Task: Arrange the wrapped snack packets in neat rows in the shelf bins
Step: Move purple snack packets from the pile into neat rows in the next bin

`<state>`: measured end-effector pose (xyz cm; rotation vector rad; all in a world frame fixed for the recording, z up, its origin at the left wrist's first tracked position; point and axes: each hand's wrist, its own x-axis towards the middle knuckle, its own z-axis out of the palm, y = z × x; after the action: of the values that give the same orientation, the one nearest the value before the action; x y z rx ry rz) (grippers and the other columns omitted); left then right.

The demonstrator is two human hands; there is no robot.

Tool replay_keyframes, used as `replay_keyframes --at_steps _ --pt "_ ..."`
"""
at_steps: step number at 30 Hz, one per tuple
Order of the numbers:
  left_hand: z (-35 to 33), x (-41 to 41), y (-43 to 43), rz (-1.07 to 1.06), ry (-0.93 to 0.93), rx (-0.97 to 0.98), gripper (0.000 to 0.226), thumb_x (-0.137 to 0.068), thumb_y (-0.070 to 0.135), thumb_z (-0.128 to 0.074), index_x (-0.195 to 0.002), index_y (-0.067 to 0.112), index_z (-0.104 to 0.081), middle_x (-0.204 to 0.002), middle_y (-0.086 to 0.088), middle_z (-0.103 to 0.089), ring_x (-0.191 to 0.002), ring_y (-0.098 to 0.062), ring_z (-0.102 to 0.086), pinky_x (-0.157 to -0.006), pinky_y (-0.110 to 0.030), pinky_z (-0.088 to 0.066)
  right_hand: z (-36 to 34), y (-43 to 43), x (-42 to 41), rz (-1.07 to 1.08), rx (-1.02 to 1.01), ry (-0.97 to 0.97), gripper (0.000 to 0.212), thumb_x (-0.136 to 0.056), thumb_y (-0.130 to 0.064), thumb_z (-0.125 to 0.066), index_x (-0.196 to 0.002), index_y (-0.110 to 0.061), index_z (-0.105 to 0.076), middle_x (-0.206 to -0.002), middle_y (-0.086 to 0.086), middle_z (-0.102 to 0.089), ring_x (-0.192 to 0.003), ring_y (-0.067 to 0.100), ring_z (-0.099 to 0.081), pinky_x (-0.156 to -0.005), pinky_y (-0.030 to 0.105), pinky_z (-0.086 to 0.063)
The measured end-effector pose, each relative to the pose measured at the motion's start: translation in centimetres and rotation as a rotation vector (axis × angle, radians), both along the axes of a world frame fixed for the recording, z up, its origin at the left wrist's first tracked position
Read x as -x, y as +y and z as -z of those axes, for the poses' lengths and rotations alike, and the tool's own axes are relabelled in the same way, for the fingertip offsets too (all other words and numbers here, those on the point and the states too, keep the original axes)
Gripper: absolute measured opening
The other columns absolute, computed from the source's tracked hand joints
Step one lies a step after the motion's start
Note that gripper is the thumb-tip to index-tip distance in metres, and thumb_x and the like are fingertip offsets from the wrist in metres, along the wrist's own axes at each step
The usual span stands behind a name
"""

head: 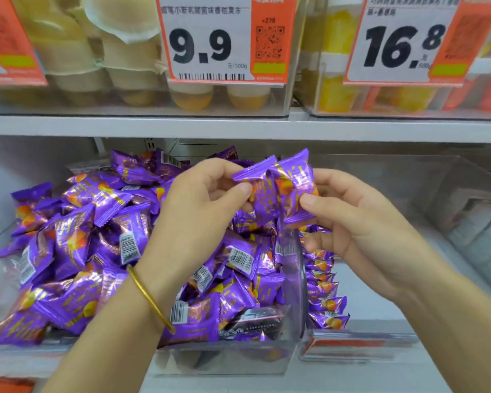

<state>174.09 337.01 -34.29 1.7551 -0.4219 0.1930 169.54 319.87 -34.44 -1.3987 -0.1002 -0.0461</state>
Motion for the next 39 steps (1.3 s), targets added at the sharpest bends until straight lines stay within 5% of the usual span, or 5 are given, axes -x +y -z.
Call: replay_keyframes --at_steps 13,19,29,34,39 --pt "-1.0 0.8 0.2 0.158 0.119 0.002 0.037 -0.074 0.047 -0.069 -0.093 0.016 -0.066 -0.071 -0.001 -0.069 -0.067 -0.011 -0.066 -0.071 -0.027 -0.058 0.2 0.6 0.1 0.063 0.229 -0.154 0.031 -0.082 0.001 -0.063 -0.098 -0.025 -0.067 -0.082 -0.007 -0.070 -0.061 0.018 -0.044 -0.042 0.020 -0.034" --pt "-0.6 0.8 0.3 0.153 0.065 0.018 0.023 -0.079 0.026 -0.059 -0.091 0.007 -0.066 -0.072 -0.007 -0.070 -0.066 -0.018 -0.066 -0.071 -0.033 -0.058 0.6 0.4 -0.1 0.099 0.327 -0.181 0.034 -0.066 -0.023 -0.071 -0.099 -0.028 -0.070 -0.095 -0.005 -0.072 -0.075 0.012 -0.056 -0.072 0.023 -0.050" --pt "-0.6 1.2 0.1 0.228 0.041 -0.014 0.011 -0.084 0.006 -0.063 -0.091 0.014 -0.064 -0.080 0.002 -0.070 -0.068 -0.011 -0.066 -0.065 -0.021 -0.053 0.5 0.6 0.0 0.070 0.365 -0.126 0.037 -0.064 -0.045 -0.064 -0.093 -0.024 -0.071 -0.086 -0.010 -0.073 -0.079 0.003 -0.066 -0.072 0.019 -0.053" --pt "-0.1 0.6 1.9 0.069 -0.375 -0.792 0.016 -0.079 0.029 -0.071 -0.090 0.034 -0.060 -0.087 0.021 -0.057 -0.089 -0.005 -0.052 -0.087 -0.030 -0.041 0.5 -0.7 -0.3 0.160 0.232 -0.055 0.048 -0.059 -0.043 -0.065 -0.098 -0.015 -0.066 -0.083 -0.005 -0.070 -0.074 0.007 -0.063 -0.061 0.029 -0.055" --pt "0.9 0.8 1.5 0.119 -0.390 -1.346 0.053 -0.084 0.052 -0.055 -0.134 0.045 -0.038 -0.131 0.025 -0.042 -0.121 -0.008 -0.031 -0.093 -0.028 -0.016 0.7 -0.7 -0.2 0.158 0.176 -0.018 0.051 -0.058 -0.039 -0.070 -0.101 -0.011 -0.064 -0.100 0.010 -0.069 -0.077 0.021 -0.066 -0.057 0.028 -0.054"
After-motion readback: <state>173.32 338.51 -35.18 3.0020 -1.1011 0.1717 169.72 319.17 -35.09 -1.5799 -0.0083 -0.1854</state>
